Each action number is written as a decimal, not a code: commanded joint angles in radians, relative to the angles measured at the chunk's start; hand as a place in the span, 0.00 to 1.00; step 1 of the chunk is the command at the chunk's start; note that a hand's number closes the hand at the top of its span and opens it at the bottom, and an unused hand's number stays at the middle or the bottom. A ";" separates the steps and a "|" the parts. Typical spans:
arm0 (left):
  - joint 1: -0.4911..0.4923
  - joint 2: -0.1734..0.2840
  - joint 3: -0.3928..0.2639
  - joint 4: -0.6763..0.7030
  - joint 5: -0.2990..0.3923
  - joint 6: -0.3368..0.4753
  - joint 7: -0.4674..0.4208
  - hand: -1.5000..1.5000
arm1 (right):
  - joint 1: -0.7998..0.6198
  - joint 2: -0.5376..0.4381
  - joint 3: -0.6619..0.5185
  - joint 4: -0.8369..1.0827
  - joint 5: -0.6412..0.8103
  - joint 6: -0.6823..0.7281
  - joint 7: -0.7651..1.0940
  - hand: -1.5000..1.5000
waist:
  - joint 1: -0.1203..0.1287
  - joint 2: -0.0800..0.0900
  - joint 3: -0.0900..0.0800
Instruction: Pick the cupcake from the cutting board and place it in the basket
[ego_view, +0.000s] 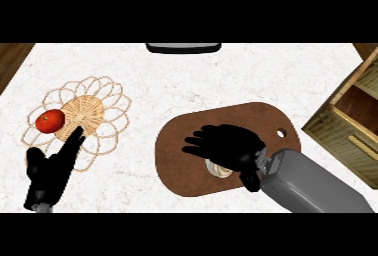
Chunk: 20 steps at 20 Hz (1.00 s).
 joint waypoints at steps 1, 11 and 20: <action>0.070 -0.026 -0.029 0.096 0.007 -0.031 0.028 0.50 | -0.008 0.037 -0.011 0.018 0.009 -0.002 -0.011 0.00 | 0.002 0.011 -0.019; 0.037 -0.022 0.001 0.041 0.022 -0.037 0.098 0.50 | 0.031 0.044 0.042 0.103 0.118 -0.102 -0.109 1.00 | 0.007 0.012 -0.017; 0.058 -0.076 -0.033 0.080 -0.042 -0.010 0.042 0.50 | -0.004 0.043 0.053 0.207 0.238 -0.281 -0.247 1.00 | 0.011 0.015 -0.018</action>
